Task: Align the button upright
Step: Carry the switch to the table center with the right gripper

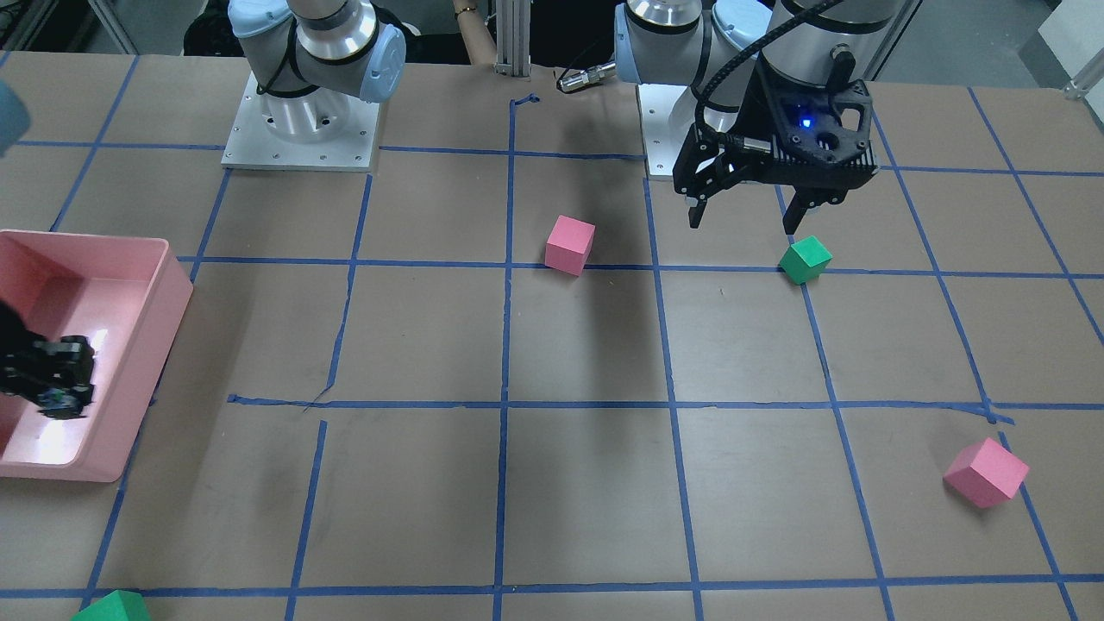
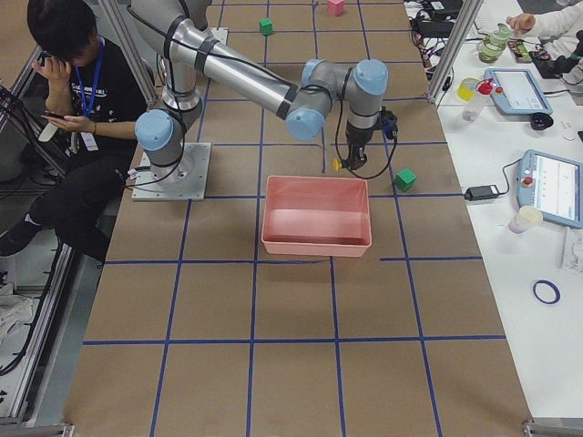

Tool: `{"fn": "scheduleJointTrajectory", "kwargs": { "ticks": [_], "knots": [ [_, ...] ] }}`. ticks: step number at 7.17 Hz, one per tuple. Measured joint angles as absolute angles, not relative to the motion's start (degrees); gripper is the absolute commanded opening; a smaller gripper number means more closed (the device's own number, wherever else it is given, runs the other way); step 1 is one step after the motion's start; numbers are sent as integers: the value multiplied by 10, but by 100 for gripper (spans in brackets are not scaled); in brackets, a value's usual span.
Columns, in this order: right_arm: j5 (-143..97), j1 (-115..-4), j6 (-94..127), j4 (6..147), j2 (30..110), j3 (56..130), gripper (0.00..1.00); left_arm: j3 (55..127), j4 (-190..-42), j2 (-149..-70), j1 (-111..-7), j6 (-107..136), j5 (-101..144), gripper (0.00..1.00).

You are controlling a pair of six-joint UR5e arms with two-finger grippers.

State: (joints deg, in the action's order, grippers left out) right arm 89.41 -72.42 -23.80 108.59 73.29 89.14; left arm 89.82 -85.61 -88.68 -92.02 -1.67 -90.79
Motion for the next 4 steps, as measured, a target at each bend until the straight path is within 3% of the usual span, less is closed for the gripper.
{"fn": "scheduleJointTrajectory", "kwargs": {
  "ticks": [4],
  "knots": [
    [886,-972,50,1114,717,887,0,898,-856,-886,-920,-17,-907,100]
  ]
}}
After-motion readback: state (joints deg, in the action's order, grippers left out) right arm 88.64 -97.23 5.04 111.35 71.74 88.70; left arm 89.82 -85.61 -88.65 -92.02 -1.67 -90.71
